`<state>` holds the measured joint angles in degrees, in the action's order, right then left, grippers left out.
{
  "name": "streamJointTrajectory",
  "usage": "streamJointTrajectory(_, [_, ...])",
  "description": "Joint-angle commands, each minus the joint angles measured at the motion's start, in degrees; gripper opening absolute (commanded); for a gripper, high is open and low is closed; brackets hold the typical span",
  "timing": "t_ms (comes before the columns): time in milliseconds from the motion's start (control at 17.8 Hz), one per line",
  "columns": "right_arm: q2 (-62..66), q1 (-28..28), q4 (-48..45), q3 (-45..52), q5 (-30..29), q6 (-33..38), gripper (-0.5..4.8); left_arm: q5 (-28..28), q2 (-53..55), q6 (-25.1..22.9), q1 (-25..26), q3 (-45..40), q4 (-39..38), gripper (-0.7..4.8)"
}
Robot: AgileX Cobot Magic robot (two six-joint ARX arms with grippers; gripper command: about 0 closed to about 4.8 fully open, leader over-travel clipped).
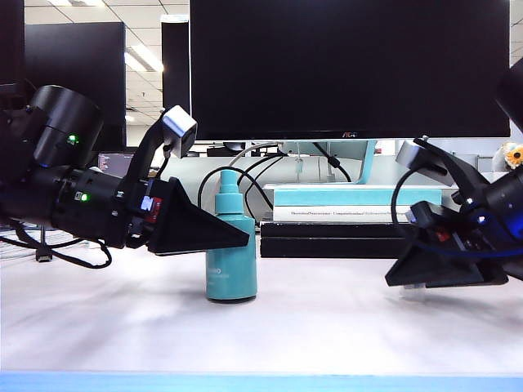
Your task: Pick up the sprayer with the left hand, pick up its lid with the right hand then put the lid on the sprayer.
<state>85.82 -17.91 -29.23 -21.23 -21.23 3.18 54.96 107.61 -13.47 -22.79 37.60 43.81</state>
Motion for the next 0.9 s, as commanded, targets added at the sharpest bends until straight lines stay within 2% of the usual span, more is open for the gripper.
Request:
streamJointTrajectory(56, [-0.13, -0.04, -0.94, -1.16, -0.13, 0.07, 0.79, 0.11, -0.13, -0.02, -0.07, 0.15, -0.17, 2.05])
streamJointTrajectory(281, [-0.20, -0.04, -0.81, -5.29, -4.11, 4.83, 0.76, 0.13, -0.13, -0.02, -0.07, 0.17, -0.55, 2.05])
streamJointTrajectory(506, [-0.28, -1.55, 6.36, -12.90, -13.81, 7.80, 0.76, 0.35, -0.13, -0.04, -0.31, 0.22, -1.57, 2.05])
streamJointTrajectory(731, [-0.26, -5.64, 10.93, -19.12, -14.88, 7.69, 0.77, 0.13, -0.13, -0.74, -1.36, 0.22, -2.75, 2.05])
streamJointTrajectory(900, [-0.26, -6.54, 13.27, -23.23, -15.17, 7.72, 0.78, 0.11, -0.11, -1.64, -1.38, 0.22, -5.51, 2.05])
